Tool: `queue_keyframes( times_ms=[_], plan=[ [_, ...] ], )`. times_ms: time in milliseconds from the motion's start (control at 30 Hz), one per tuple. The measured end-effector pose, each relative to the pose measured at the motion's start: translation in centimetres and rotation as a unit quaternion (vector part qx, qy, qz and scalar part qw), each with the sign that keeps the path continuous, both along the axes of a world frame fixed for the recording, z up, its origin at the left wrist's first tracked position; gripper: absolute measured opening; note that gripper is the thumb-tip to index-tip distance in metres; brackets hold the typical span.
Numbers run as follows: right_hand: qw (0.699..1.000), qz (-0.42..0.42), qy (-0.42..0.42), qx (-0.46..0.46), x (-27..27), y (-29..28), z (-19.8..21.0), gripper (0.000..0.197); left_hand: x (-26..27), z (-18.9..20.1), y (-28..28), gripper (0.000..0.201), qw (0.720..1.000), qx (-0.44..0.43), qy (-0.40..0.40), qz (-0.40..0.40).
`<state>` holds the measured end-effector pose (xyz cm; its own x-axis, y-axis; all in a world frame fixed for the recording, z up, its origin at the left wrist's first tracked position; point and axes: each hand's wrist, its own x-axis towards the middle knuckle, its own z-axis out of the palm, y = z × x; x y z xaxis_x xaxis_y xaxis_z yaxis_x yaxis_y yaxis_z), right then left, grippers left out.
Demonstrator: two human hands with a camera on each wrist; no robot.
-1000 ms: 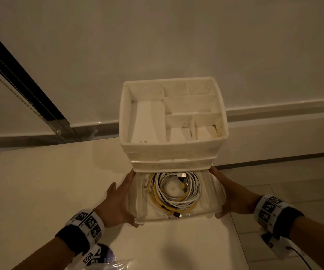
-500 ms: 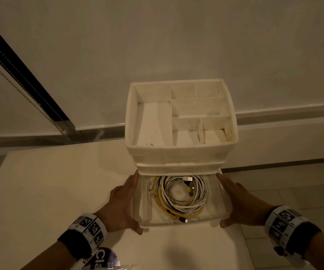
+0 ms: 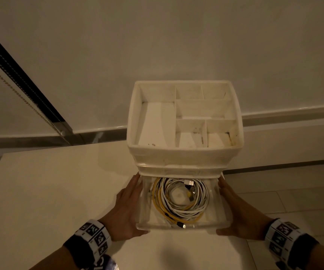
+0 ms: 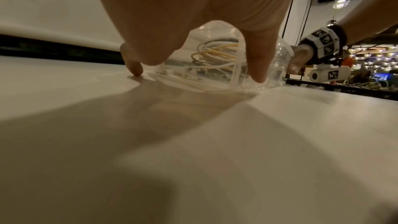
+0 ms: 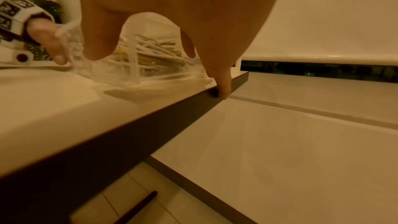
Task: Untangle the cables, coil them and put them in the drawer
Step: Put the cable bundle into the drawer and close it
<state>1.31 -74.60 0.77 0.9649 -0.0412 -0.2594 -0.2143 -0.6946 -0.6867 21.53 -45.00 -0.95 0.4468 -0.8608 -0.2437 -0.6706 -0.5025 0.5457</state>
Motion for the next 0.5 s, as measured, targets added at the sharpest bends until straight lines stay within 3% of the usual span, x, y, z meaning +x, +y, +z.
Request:
queue_keyframes(
  times_ms=[233,500],
  plan=[
    [0.992,0.043,0.064,-0.098,0.2,-0.6,0.6,0.136,0.0,-0.4,0.0,0.137,0.998,-0.061,0.022,0.024],
    [0.998,0.006,0.010,-0.059,0.3,-1.7,-0.3,0.120,-1.0,-0.8,-0.5,0.137,0.995,-0.081,0.021,0.048]
  ],
)
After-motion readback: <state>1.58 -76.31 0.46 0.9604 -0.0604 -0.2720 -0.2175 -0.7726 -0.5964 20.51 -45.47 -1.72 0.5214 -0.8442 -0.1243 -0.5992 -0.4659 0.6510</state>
